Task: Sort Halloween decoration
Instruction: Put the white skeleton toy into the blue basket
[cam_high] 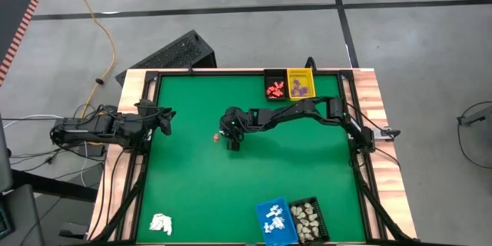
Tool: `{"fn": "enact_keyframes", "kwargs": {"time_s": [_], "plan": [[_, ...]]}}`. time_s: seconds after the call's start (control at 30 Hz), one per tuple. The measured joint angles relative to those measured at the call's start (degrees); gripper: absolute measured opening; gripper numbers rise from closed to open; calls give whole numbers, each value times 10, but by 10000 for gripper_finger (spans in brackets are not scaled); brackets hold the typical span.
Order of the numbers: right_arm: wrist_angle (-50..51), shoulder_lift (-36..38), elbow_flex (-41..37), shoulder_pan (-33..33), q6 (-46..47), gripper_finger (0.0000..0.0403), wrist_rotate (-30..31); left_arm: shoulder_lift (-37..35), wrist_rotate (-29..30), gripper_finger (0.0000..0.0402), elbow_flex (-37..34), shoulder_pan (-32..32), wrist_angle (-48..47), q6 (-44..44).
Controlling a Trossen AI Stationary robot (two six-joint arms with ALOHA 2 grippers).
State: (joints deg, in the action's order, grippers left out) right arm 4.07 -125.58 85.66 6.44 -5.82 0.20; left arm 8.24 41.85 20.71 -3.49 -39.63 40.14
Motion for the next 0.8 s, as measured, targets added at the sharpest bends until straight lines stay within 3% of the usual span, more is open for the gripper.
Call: {"fn": "enact_keyframes", "kwargs": {"time_s": [0.17, 0.4, 0.8], "plan": [[22, 33, -3, -1, 0, 23, -4, 0, 0, 121, 0, 0, 0, 1], [51, 114, -2, -19, 0, 30, -5, 0, -1, 121, 0, 0, 0, 2], [174, 281, -1, -142, 57, 30, -5, 0, -7, 121, 0, 0, 1, 12]]}}
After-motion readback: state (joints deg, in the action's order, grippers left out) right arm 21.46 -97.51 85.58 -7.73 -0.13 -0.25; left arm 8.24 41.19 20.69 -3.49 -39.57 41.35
